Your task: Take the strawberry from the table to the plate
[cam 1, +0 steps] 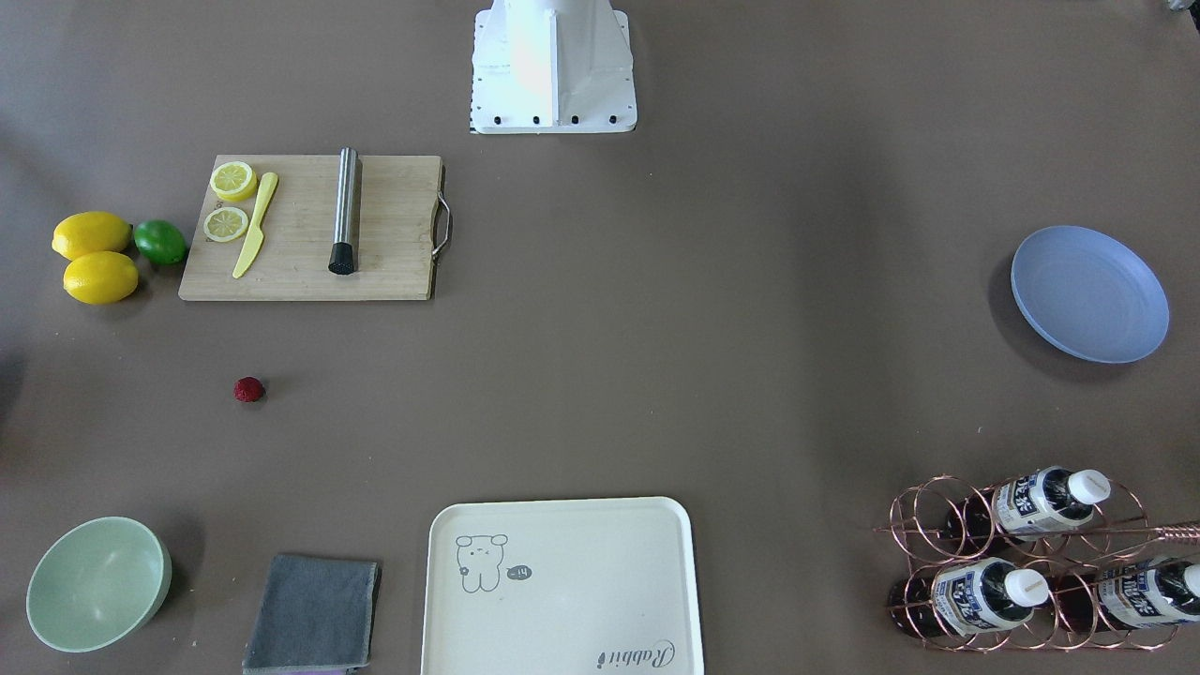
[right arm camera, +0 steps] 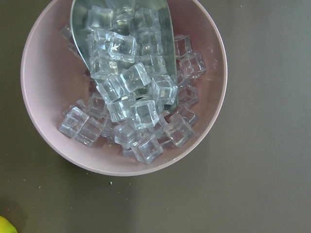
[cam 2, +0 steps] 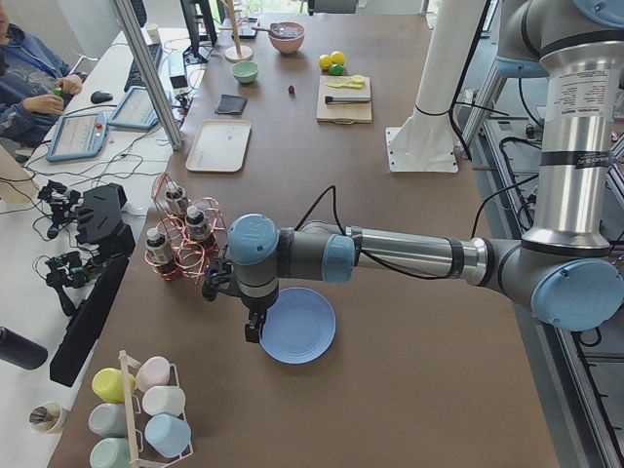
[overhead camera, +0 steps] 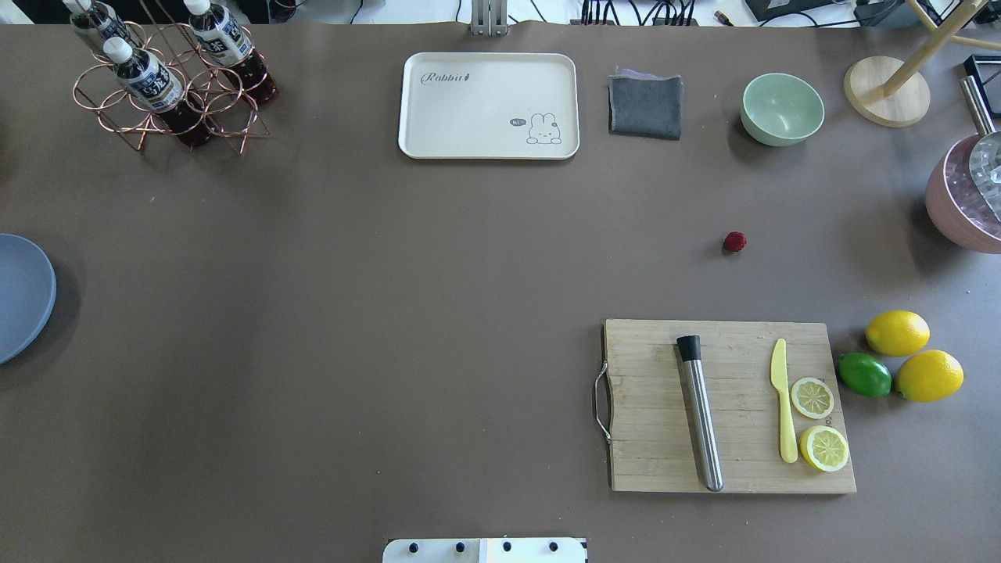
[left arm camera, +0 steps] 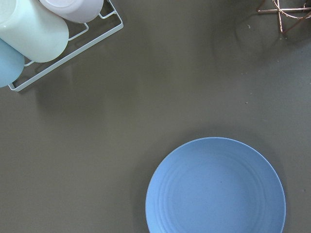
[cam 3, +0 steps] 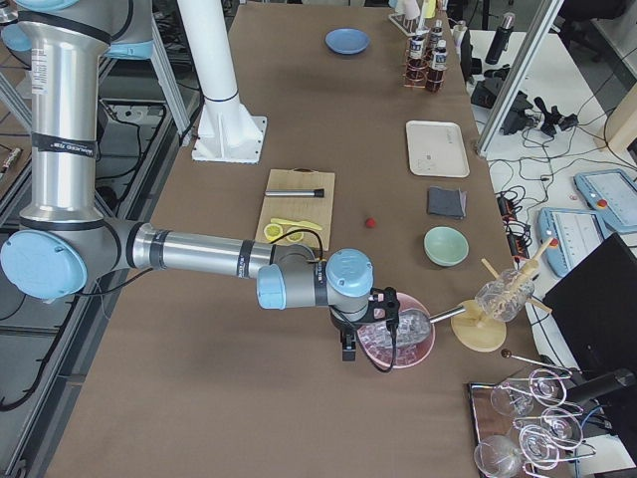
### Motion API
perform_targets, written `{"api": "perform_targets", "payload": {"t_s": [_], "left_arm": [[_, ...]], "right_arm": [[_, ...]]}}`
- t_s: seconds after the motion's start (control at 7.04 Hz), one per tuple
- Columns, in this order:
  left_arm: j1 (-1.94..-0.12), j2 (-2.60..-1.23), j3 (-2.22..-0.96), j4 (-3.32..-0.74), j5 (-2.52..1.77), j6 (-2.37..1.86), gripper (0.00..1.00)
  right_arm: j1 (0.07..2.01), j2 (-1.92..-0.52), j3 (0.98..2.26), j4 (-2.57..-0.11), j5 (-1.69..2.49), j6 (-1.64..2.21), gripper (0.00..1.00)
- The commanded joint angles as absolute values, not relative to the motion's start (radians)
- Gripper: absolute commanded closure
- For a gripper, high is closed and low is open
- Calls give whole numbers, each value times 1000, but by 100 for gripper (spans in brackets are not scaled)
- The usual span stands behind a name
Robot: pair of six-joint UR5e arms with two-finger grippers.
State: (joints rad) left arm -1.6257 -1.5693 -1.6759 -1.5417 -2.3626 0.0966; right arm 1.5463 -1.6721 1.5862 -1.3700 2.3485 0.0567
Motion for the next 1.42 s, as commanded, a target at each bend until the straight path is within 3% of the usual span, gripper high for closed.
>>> {"api": "perform_targets", "payload": {"t_s": [0.0,1.28], "left_arm": [[-1626,-1569,-1681,-1542,-2362,92,1],[-1621,-1583,-1733,-1563,-2373,91,1]], "right_arm": [[1546,-1672,1586,-1370,2349,55,0],[1548,-1678,1588,-1370,2349,54,0]]}}
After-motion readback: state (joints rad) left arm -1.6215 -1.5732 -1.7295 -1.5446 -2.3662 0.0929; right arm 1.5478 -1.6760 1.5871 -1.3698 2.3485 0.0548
